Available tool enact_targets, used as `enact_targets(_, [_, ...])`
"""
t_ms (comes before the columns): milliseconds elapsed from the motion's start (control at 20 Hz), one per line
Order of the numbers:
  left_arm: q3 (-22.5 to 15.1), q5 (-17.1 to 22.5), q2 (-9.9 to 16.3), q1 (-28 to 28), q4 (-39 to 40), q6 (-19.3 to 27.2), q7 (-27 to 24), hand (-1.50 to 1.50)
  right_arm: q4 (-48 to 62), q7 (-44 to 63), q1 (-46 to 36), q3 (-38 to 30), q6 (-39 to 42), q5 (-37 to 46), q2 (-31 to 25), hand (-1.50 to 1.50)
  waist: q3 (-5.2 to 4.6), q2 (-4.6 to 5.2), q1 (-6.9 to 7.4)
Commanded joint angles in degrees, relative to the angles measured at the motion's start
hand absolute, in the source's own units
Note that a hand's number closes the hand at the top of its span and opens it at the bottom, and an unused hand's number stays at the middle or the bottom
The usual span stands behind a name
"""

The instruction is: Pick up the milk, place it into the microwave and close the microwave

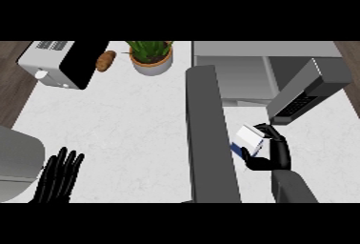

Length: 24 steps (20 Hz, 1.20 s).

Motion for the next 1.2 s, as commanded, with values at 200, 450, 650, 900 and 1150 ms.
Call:
enact_targets(200, [5.2, 4.1, 1.2, -3.0, -0.6, -1.0, 5.5, -1.5, -12.2, 2.8, 2.3, 4.3, -1.1, -1.9, 4.1, 1.5, -0.02, -0.16, -0.74])
enact_targets(450, [3.9, 1.6, -0.9, 0.0, 3.4, -3.3, -0.4, -1.5, -17.7, 7.5, 3.9, 8.3, -9.5, -1.3, 4.4, 1.5, -0.02, -0.12, -0.49])
enact_targets(650, [5.5, 1.3, 0.5, 1.4, 0.9, -5.0, 0.1, -1.5, -20.7, 15.2, 1.1, 9.5, -10.9, -1.7, 2.8, 1.5, -0.01, -0.1, -0.26])
enact_targets(900, [6.6, 2.6, -1.3, -2.0, -0.5, -3.3, 5.0, -1.5, -20.3, 21.4, -3.5, 11.3, -15.7, -0.6, 3.8, 1.5, 0.0, -0.06, -0.26])
enact_targets(1150, [6.4, 1.1, -2.3, -5.2, 5.5, -4.3, 3.5, -1.5, -7.6, 22.1, -13.4, 8.8, -17.6, 1.5, -0.1, 1.5, 0.03, 0.25, 0.34])
